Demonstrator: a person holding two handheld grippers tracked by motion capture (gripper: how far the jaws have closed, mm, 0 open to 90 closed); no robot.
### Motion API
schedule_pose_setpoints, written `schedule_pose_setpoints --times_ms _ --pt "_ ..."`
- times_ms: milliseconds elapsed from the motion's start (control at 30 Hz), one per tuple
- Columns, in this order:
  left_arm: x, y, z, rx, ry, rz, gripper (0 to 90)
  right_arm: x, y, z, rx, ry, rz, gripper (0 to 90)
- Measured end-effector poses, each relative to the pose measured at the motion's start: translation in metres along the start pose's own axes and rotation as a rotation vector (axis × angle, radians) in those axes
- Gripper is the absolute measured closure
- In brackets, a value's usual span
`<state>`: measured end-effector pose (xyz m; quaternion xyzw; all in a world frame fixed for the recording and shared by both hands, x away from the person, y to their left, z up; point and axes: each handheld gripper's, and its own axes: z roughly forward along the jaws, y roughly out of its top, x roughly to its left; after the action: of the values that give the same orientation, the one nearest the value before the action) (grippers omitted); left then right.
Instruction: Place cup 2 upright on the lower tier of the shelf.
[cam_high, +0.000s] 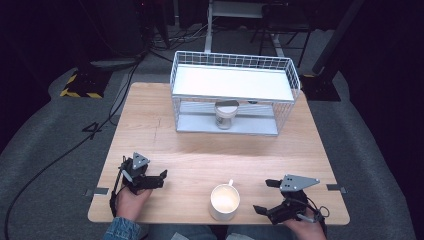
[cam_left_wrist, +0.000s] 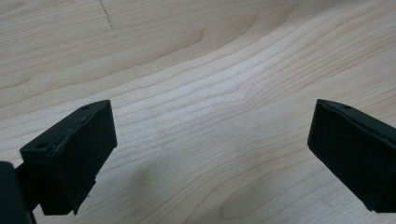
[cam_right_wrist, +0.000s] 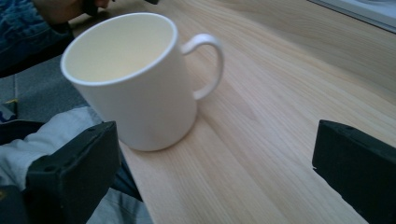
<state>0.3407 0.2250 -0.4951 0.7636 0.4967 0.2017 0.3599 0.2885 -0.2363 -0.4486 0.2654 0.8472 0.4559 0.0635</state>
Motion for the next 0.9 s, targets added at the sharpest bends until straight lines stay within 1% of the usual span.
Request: schedule_pose_setpoints --times_ms 100,167,200,300,333,400,433,467,533,633,700,733,800,900 --pt "0.0 -0.001 0.002 0.016 0.006 0.009 1.8 0.009 0.003 0.01 -0.001 0.04 -0.022 1.0" --pt "0.001 -0.001 0.003 0.023 0.006 0.014 1.8 0.012 0.005 0.015 0.001 0.057 -0.03 1.0" --pt "0.001 -0.002 0.003 0.024 0.007 0.009 1.9 0.015 0.005 0.019 0.007 0.07 -0.035 1.0" --pt "0.001 -0.003 0.004 0.037 0.012 0.018 1.9 0.019 0.007 0.026 0.011 0.087 -0.042 0.8" --pt "0.002 -0.003 0.004 0.044 0.011 0.025 1.8 0.021 0.008 0.028 0.011 0.091 -0.047 0.8" --pt "0.002 -0.005 0.005 0.047 0.013 0.022 1.9 0.024 0.01 0.033 0.012 0.098 -0.057 0.7" --pt "0.003 -0.006 0.005 0.047 0.008 0.013 2.1 0.025 0.011 0.036 0.01 0.104 -0.059 0.7" --pt "0.003 -0.006 0.006 0.059 0.005 0.006 2.3 0.026 0.011 0.037 0.01 0.108 -0.064 0.6" --pt "0.004 -0.007 0.005 0.051 0.006 -0.003 2.3 0.029 0.013 0.043 0.01 0.119 -0.07 0.6" --pt "0.004 -0.007 0.005 0.066 0.013 0.007 2.9 0.031 0.016 0.051 0.012 0.133 -0.08 0.6" --pt "0.003 -0.007 0.007 0.1 0.023 0.021 3.2 0.032 0.017 0.055 0.015 0.143 -0.083 0.7" --pt "0.002 -0.007 0.009 0.114 0.024 0.012 3.2 0.032 0.017 0.057 0.018 0.146 -0.084 0.6" --pt "0.003 -0.006 0.009 0.116 0.024 0.008 2.2 0.033 0.018 0.06 0.021 0.148 -0.085 0.4" --pt "0.003 -0.006 0.009 0.117 0.02 0.015 1.6 0.035 0.018 0.065 0.024 0.15 -0.089 0.4"
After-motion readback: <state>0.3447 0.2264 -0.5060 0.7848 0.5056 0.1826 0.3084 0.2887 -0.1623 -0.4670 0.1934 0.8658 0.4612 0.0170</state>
